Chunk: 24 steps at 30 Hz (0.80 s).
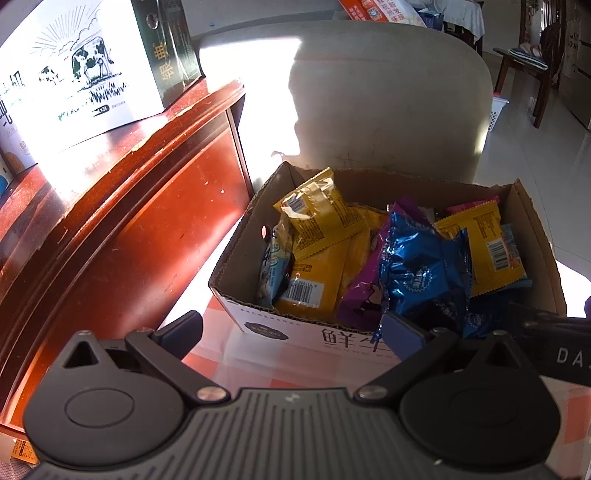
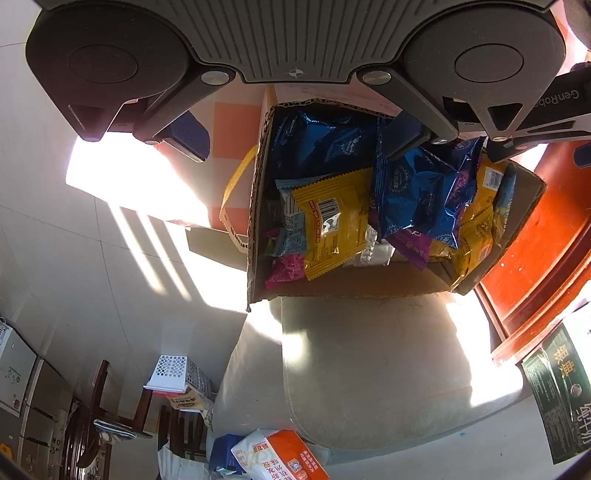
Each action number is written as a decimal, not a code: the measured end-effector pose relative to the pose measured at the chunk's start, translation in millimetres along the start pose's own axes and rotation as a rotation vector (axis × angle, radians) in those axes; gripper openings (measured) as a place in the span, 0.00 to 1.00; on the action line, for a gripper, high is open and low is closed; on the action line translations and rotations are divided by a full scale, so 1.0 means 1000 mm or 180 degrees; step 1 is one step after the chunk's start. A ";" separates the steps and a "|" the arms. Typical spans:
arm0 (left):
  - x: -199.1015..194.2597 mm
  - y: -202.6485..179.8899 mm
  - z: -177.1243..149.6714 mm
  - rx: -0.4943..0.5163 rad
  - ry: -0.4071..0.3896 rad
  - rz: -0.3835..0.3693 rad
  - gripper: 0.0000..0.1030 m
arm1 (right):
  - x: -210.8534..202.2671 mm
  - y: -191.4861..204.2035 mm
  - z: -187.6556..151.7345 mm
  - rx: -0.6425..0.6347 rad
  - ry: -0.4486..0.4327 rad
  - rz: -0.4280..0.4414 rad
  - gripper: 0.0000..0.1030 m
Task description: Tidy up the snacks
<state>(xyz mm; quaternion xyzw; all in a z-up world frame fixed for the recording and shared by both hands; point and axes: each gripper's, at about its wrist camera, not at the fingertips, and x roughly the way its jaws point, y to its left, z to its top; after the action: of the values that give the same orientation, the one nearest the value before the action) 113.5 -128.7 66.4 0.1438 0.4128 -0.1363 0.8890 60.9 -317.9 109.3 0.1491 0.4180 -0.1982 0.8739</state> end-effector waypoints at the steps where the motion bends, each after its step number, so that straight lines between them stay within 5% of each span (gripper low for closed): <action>1: 0.000 0.000 0.000 -0.0004 -0.0004 0.0009 0.99 | 0.000 0.001 0.000 -0.0010 0.0003 -0.0001 0.97; 24: -0.001 -0.004 0.002 0.0134 -0.0074 0.0198 0.98 | 0.005 0.010 -0.001 -0.0132 -0.0028 -0.0150 0.97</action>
<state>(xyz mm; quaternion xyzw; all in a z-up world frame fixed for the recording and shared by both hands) 113.0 -133.4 67.8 0.1736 0.3949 -0.1188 0.8943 67.6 -310.3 105.4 0.1203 0.4215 -0.2107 0.8738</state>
